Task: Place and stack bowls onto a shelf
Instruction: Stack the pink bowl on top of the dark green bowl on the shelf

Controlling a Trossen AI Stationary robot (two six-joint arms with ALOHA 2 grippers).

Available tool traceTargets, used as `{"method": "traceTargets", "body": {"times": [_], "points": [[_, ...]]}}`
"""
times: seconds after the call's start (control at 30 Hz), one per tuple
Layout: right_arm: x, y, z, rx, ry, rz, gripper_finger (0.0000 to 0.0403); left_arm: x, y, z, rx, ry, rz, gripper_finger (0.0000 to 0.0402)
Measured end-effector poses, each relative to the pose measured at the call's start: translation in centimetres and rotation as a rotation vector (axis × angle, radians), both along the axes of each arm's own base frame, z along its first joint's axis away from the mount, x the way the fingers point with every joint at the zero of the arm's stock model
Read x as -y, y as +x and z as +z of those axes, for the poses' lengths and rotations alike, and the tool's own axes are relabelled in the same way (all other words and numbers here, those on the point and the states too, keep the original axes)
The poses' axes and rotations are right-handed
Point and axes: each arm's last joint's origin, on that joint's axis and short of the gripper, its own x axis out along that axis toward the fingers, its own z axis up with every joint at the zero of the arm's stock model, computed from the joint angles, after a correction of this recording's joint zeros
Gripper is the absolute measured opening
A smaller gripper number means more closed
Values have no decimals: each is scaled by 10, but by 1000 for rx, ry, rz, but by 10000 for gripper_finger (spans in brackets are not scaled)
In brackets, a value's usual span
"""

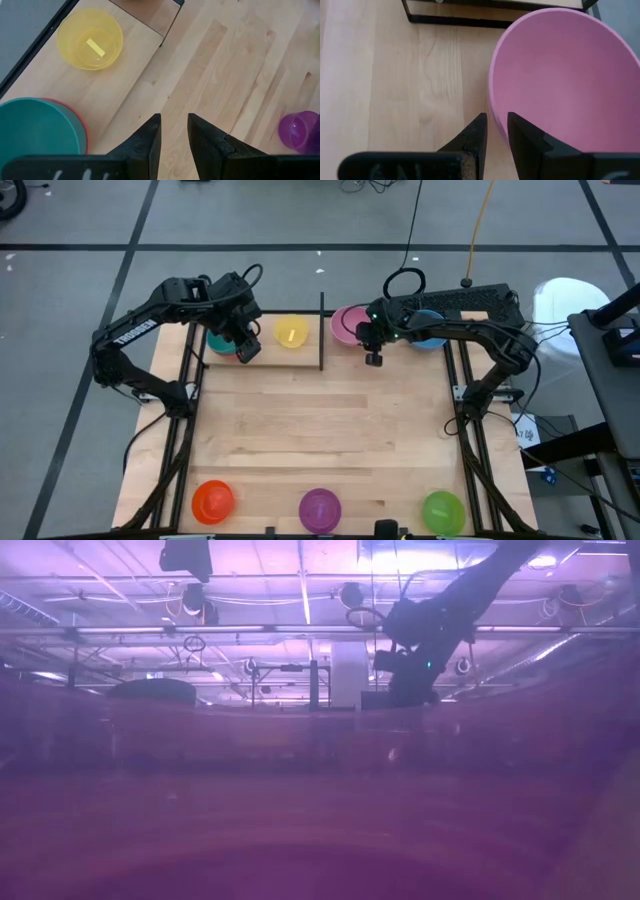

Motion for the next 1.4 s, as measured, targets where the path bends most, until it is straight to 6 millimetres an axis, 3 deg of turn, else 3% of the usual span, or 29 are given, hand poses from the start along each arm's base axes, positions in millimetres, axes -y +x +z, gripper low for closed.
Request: {"method": "traceTargets", "body": {"times": [0.37,0.5,0.63,0.87,1.0,1.1,1.4], "points": [[4,5,-23,-80,-25,86,68,0,0,0,1,2,-3,99],[6,9,-22,-44,-55,84,56,0,0,0,1,0,-1,99],[9,12,-18,8,-68,22,10,0,0,0,2,-5,9,99],[5,9,-16,-30,-37,-68,3,0,0,0,1,-7,11,99],[-16,5,-8,-101,2,-10,2,0,0,0,0,-8,12,99],[-41,1,5,-136,33,133,1,0,0,0,0,-5,7,99],[-126,-7,54,30,246,564,1,-1,2,0,7,15,-29,99]]}}
